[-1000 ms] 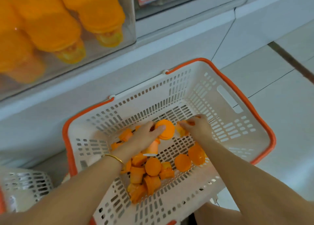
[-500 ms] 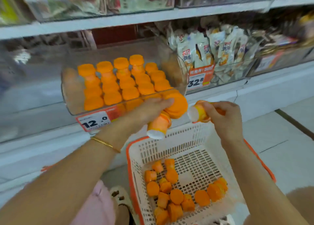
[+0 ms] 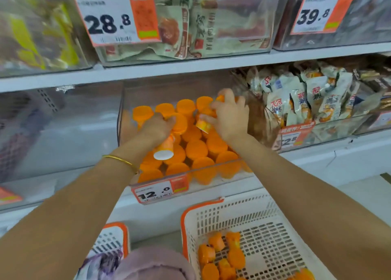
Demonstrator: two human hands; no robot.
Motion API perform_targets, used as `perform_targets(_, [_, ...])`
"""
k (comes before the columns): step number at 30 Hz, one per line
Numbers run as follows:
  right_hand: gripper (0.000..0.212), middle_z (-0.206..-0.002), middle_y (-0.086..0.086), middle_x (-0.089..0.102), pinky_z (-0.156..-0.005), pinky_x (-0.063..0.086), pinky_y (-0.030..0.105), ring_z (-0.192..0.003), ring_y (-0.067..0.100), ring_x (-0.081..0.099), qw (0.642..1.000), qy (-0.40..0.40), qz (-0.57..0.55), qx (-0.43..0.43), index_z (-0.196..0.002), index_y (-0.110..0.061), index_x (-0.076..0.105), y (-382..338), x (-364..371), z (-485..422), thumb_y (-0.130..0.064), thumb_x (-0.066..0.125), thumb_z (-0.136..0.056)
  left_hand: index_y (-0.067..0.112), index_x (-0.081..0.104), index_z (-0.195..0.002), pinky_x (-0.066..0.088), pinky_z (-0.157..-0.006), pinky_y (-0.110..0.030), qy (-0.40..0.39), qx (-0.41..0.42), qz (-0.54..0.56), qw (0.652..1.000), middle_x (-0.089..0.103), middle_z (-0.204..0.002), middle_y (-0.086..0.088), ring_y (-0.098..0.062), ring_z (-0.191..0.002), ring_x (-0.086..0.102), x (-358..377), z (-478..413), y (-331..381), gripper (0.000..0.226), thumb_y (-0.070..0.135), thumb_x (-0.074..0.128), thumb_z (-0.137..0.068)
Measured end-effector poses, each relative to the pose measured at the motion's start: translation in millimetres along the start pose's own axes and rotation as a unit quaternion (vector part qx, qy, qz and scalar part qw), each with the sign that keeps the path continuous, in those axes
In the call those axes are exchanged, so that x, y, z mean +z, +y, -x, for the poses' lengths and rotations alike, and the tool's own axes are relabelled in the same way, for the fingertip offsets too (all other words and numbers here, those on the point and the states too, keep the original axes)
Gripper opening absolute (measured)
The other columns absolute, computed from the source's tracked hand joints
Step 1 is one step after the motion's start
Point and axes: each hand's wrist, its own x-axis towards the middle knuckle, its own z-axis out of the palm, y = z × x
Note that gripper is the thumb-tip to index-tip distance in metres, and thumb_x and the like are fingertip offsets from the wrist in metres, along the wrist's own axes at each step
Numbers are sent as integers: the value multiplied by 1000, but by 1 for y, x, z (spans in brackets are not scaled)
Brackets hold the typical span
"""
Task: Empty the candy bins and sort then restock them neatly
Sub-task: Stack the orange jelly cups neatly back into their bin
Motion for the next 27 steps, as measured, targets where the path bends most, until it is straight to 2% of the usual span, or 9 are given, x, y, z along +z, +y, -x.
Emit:
perform_targets(3, [34,-129,9,49,-80,41,50,-110,44,46,996,37,72,-39,-90,-19,72,-13,23,-14,-51,69,-77,-4,46,-126,39,-87,-37,13,11,-61,998,51,-131,-27,-39,-119,49,3,-17,-1,50,38,36,-101])
perform_targets(6, [33,-116,12,59,-70,46,49,-100,49,55,989,29,125,-72,-74,-17,71,-23,35,-20,-46,82,-62,-4,46,-123,39,-92,-40,10,10,-108,994,51,-130,-27,-40,-120,49,8,-29,-7,48,38,34,-101])
perform_targets(8, [36,-115,11,61,-69,47,48,-99,49,57,985,24,140,-96,-72,-17,71,-26,37,-22,-47,84,-56,-3,47,-124,40,-94,-41,5,-3,-130,991,51,-130,-26,-40,-121,48,9,-33,-11,49,39,33,-101])
perform_targets(12, [42,-125,11,57,-74,47,48,-104,48,53,980,-8,136,-145,-84,-22,73,-22,41,-16,-50,84,-55,-5,53,-123,38,-98,-41,-45,-24,-148,988,51,-130,-29,-40,-121,47,8,-43,-14,54,39,28,-102])
perform_targets(16, [45,-147,7,33,-91,38,50,-125,46,33,979,-40,102,-174,-116,-27,64,-17,32,-12,-42,72,-74,-7,50,-123,41,-89,-38,-25,-41,-122,991,53,-128,-28,-39,-118,50,3,-39,-13,56,42,32,-101])
perform_targets(18, [48,-150,4,23,-96,34,48,-127,43,26,982,-62,74,-161,-129,-33,55,-14,25,-15,-35,64,-81,-8,42,-130,39,-80,-36,6,-43,-95,995,54,-126,-26,-37,-115,52,-1,-35,-9,60,44,34,-100])
perform_targets(20, [49,-147,5,24,-99,34,46,-125,41,28,989,-73,14,-126,-131,-35,52,-9,22,-18,-23,61,-84,-7,41,-130,38,-77,-36,26,-29,-85,996,54,-126,-26,-38,-115,52,-6,-33,-5,60,44,34,-100])
perform_targets(24, [53,-135,10,35,-104,24,36,-126,37,36,990,-64,-122,-22,-132,-31,52,6,24,-19,-10,60,-84,-4,57,-109,42,-81,-40,86,22,-72,993,59,-115,-28,-41,-109,53,-16,-34,-12,44,36,41,-99])
perform_targets(27, [61,-133,16,37,-104,33,44,-121,41,41,977,-103,-182,42,-140,-20,40,12,22,-18,-10,63,-84,1,61,-98,43,-83,-43,148,66,-79,984,60,-107,-26,-41,-102,54,-17,-28,-18,40,36,42,-98])
